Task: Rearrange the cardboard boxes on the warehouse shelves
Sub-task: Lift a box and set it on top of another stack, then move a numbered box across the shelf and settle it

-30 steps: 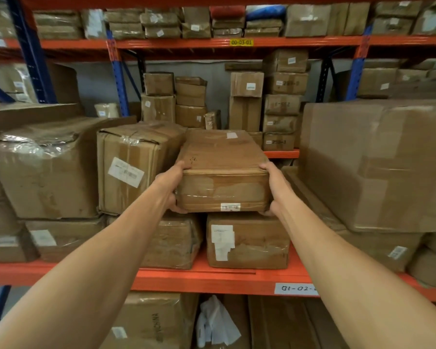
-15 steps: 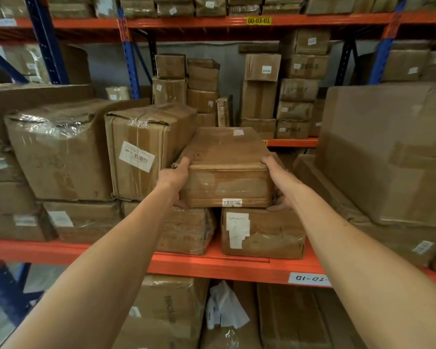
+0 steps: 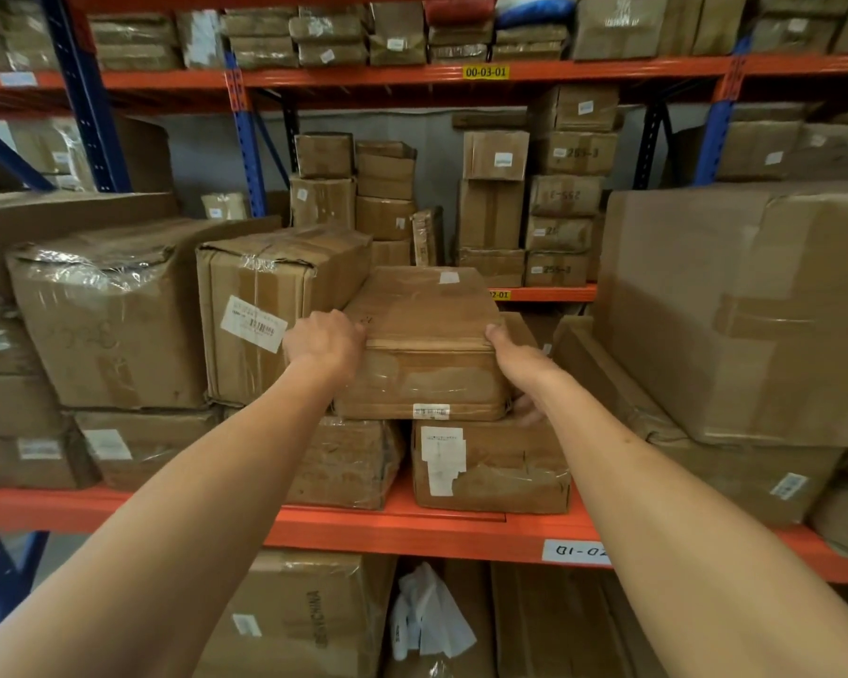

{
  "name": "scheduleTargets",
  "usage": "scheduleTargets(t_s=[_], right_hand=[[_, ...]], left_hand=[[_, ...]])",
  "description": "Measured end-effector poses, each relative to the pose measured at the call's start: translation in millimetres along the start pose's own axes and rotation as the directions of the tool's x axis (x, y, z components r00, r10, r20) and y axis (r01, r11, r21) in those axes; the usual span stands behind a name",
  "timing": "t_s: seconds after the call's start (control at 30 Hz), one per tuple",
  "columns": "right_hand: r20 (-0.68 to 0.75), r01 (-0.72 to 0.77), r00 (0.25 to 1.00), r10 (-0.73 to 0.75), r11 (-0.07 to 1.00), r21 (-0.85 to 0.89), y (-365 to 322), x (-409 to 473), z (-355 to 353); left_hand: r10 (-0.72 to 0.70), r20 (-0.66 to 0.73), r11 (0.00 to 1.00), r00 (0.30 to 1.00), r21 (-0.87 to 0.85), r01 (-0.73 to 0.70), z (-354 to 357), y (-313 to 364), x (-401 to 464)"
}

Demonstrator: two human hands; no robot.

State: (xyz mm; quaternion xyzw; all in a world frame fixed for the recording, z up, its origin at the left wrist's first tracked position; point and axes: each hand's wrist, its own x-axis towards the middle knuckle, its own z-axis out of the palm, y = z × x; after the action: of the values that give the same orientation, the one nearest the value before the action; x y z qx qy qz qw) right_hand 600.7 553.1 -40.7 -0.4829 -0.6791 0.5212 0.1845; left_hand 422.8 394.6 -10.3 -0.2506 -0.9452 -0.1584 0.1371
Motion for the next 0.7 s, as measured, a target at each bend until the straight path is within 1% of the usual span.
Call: scheduleTargets(t_s=[0.03,0.1,0.23,0.27,0.3,0.4,0.43,0.53,0.6,0.63,0.7], right_hand=[[0.004,-0.001,1.000,0.001,1.000,0.007,0.6,0.9,-1.0],[0.010,0.000,1.000,-0.001,1.000,0.010,0.9,3.0,-3.0],[0.029,0.004,1.000,-0.004,1.000,-0.012,0.4,7.1,-4.3],[0.032,0.005,0.999,-0.004,1.000,-0.022,0.7,8.3,-4.9],[0.033,0.006,0.999,-0.005,1.000,-0.029,1.0,9.2,-5.3],[0.047,0.009,0.999,-0.008,1.000,-0.024,2.9,10.5,-5.6],[0.052,0.009,0.999,-0.008,1.000,-0.019,3.3,10.2,-6.1],[0.096,0.001,0.995,-0.001,1.000,0.002,4.5,4.6,-7.6],[0.133,0.000,0.991,0.002,1.000,-0.016,5.7,-3.0,-8.9],[0.133,0.019,0.991,-0.014,0.999,-0.031,7.1,-8.5,-12.3],[0.071,0.082,0.994,-0.080,0.996,-0.030,8.6,-20.2,-27.0]], left_hand=[[0.079,-0.056,0.993,0.995,0.093,-0.073,-0.5,4.0,-2.4],[0.207,-0.085,0.951,0.975,0.251,-0.180,0.5,8.5,-5.8],[0.281,-0.026,0.867,0.959,0.435,-0.242,2.4,11.4,-13.5],[0.295,-0.009,0.857,0.955,0.444,-0.261,3.1,15.4,-17.6],[0.311,0.023,0.846,0.950,0.449,-0.288,5.7,19.3,-20.8],[0.308,0.159,0.874,0.938,0.342,-0.345,12.7,27.5,-26.8],[0.320,0.183,0.871,0.930,0.329,-0.364,11.2,27.8,-26.6],[0.356,0.233,0.867,0.905,0.280,-0.413,0.2,20.0,-24.9],[0.352,0.274,0.869,0.895,0.259,-0.421,-3.3,14.2,-22.4],[0.357,0.279,0.872,0.891,0.242,-0.425,-2.6,15.2,-22.4],[0.398,0.263,0.873,0.879,0.185,-0.451,4.1,26.8,-25.3]])
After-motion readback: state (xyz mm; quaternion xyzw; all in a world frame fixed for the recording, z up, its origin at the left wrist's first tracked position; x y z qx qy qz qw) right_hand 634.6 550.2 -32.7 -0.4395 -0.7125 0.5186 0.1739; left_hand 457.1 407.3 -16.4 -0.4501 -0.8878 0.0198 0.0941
